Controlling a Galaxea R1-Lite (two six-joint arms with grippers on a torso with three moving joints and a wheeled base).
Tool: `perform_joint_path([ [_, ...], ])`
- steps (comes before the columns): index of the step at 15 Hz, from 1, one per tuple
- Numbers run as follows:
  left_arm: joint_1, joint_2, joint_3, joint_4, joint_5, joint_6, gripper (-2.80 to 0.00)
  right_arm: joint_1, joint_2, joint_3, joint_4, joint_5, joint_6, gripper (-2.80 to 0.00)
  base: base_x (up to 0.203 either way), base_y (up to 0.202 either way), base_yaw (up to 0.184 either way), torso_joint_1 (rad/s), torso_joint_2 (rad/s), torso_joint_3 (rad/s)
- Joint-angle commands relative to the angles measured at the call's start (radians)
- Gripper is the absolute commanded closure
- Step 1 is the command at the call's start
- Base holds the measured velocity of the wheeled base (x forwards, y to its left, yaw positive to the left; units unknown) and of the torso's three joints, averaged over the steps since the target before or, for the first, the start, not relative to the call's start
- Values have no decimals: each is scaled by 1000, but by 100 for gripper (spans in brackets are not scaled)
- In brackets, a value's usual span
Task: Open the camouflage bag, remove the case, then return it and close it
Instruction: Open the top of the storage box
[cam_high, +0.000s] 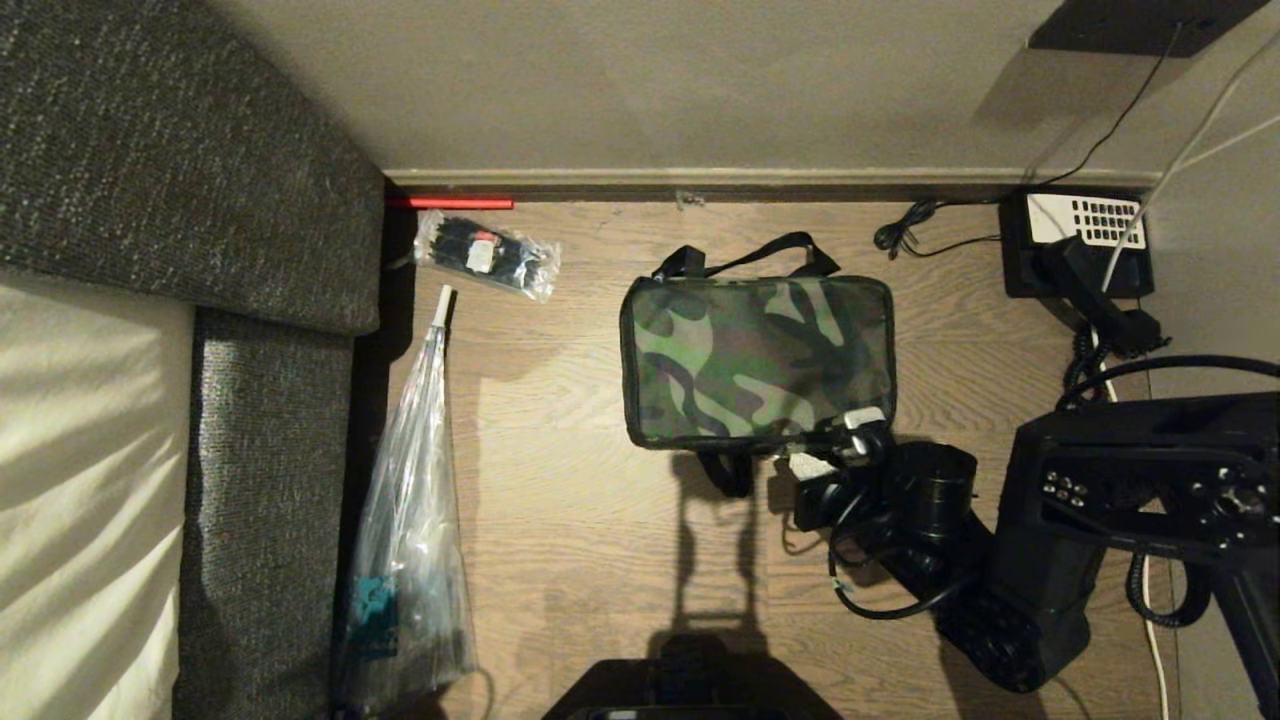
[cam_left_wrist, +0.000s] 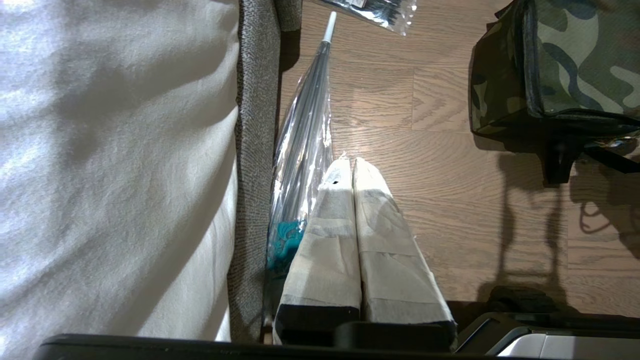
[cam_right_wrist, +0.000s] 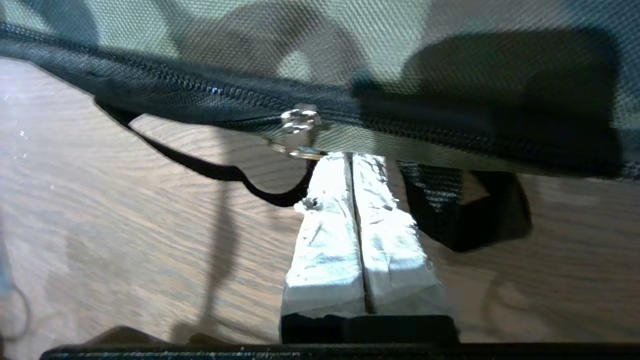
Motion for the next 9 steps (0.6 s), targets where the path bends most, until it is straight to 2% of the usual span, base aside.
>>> perform_joint_path([
  [1,0,1,40,-2,0,0,0,8,42,-17,-8,-1,-3,0,0,0,0,0,0,0],
  [9,0,1,40,-2,0,0,0,8,49,-13,-8,39,-23,0,0,0,0,0,0,0],
])
